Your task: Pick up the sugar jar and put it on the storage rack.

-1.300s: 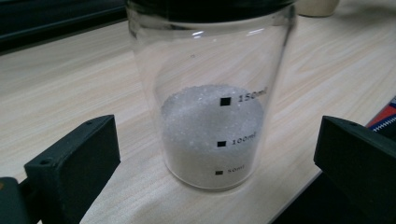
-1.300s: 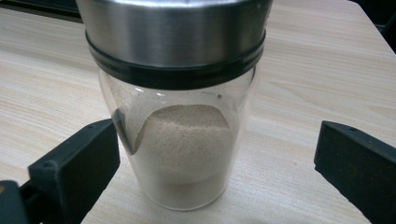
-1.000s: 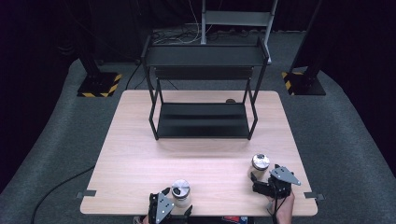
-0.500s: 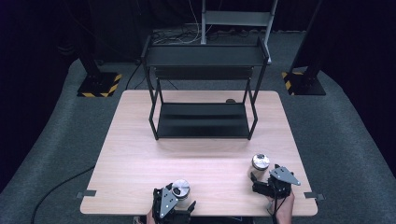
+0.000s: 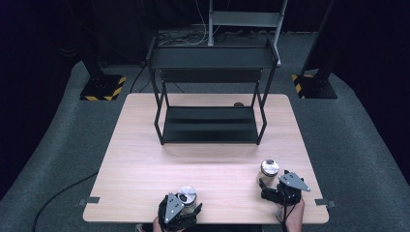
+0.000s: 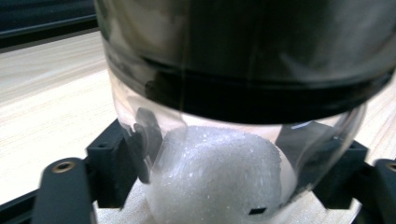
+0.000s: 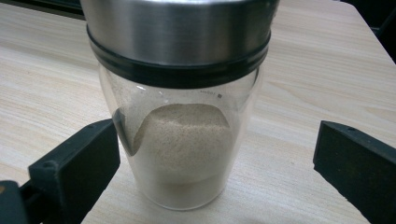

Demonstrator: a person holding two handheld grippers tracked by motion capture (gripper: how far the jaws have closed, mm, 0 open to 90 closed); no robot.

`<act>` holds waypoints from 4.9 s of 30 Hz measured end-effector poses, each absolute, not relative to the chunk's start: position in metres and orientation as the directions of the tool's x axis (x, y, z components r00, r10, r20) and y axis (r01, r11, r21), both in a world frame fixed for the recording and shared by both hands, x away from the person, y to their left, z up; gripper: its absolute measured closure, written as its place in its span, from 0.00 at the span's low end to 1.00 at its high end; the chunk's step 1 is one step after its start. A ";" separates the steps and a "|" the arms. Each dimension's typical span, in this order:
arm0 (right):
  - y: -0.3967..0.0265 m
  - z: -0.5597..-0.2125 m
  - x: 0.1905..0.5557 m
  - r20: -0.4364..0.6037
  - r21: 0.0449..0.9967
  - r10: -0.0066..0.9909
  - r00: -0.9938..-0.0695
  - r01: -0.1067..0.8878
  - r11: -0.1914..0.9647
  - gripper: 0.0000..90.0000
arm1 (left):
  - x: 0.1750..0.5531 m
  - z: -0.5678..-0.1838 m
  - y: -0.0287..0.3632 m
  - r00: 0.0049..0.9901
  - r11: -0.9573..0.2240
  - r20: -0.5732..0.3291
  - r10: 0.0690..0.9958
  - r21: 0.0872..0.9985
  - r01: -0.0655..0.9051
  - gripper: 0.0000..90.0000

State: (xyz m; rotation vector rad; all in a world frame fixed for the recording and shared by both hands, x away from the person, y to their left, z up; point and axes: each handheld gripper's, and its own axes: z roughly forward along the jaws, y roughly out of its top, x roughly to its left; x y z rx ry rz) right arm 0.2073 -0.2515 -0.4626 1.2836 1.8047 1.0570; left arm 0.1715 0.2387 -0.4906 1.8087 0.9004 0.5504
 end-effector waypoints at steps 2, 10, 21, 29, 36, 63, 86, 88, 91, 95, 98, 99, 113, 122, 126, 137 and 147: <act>-0.251 -0.462 0.208 -0.068 0.892 0.955 -0.289 0.411 0.188 0.00 | 0.171 -0.491 0.239 0.618 -0.220 -0.032 0.786 0.919 0.326 0.32; -0.255 -0.463 0.208 -0.055 0.896 0.953 -0.298 0.407 0.179 0.00 | 0.176 -0.490 0.243 0.643 -0.242 -0.017 0.766 0.919 0.312 0.33; -0.256 -0.463 0.208 -0.052 0.898 0.950 -0.307 0.402 0.179 0.00 | 0.181 -0.484 0.252 0.673 -0.246 -0.027 0.739 0.920 0.307 0.33; -0.252 -0.461 0.212 -0.070 0.887 0.944 -0.323 0.413 0.207 0.00 | 0.184 -0.475 0.258 0.665 -0.244 -0.011 0.747 0.925 0.290 0.33; -0.251 -0.462 0.210 -0.073 0.891 0.947 -0.312 0.407 0.203 0.00 | 0.188 -0.470 0.260 0.655 -0.245 -0.001 0.755 0.927 0.283 0.33; -0.257 -0.465 0.208 -0.049 0.903 0.945 -0.324 0.390 0.181 0.00 | 0.206 -0.454 0.275 0.625 -0.235 0.024 0.780 0.937 0.257 0.33; -0.260 -0.465 0.209 -0.041 0.903 0.943 -0.330 0.392 0.177 0.00 | 0.233 -0.443 0.286 0.618 -0.219 0.019 0.786 0.943 0.249 0.33; -0.260 -0.465 0.209 -0.041 0.903 0.943 -0.330 0.392 0.176 0.00 | 0.234 -0.442 0.286 0.616 -0.218 0.022 0.788 0.944 0.246 0.33; -0.260 -0.464 0.209 -0.040 0.902 0.943 -0.330 0.394 0.176 0.00 | 0.237 -0.440 0.287 0.613 -0.219 0.026 0.790 0.945 0.242 0.33; -0.260 -0.464 0.209 -0.040 0.902 0.943 -0.330 0.394 0.176 0.00 | 0.241 -0.437 0.287 0.613 -0.231 0.040 0.789 0.944 0.236 0.33; -0.259 -0.464 0.209 -0.040 0.902 0.943 -0.330 0.394 0.176 0.00 | 0.243 -0.435 0.288 0.613 -0.233 0.044 0.789 0.945 0.231 0.33; -0.259 -0.464 0.209 -0.040 0.902 0.943 -0.330 0.395 0.176 0.00 | 0.244 -0.434 0.288 0.613 -0.235 0.047 0.788 0.944 0.230 0.33; -0.260 -0.464 0.210 -0.036 0.901 0.942 -0.332 0.397 0.174 0.00 | 0.258 -0.423 0.288 0.615 -0.231 0.054 0.787 0.950 0.212 0.33; -0.261 -0.464 0.210 -0.036 0.902 0.942 -0.333 0.394 0.174 0.00 | 0.266 -0.420 0.287 0.614 -0.237 0.059 0.787 0.948 0.214 0.33; -0.260 -0.464 0.210 -0.036 0.902 0.942 -0.333 0.395 0.174 0.00 | 0.270 -0.418 0.286 0.612 -0.239 0.060 0.789 0.947 0.215 0.33; -0.261 -0.464 0.210 -0.035 0.902 0.942 -0.333 0.394 0.173 0.00 | 0.282 -0.412 0.285 0.613 -0.246 0.065 0.788 0.945 0.216 0.33; -0.261 -0.465 0.209 -0.036 0.903 0.942 -0.332 0.394 0.173 0.00 | 0.296 -0.409 0.286 0.608 -0.243 0.057 0.792 0.943 0.229 0.33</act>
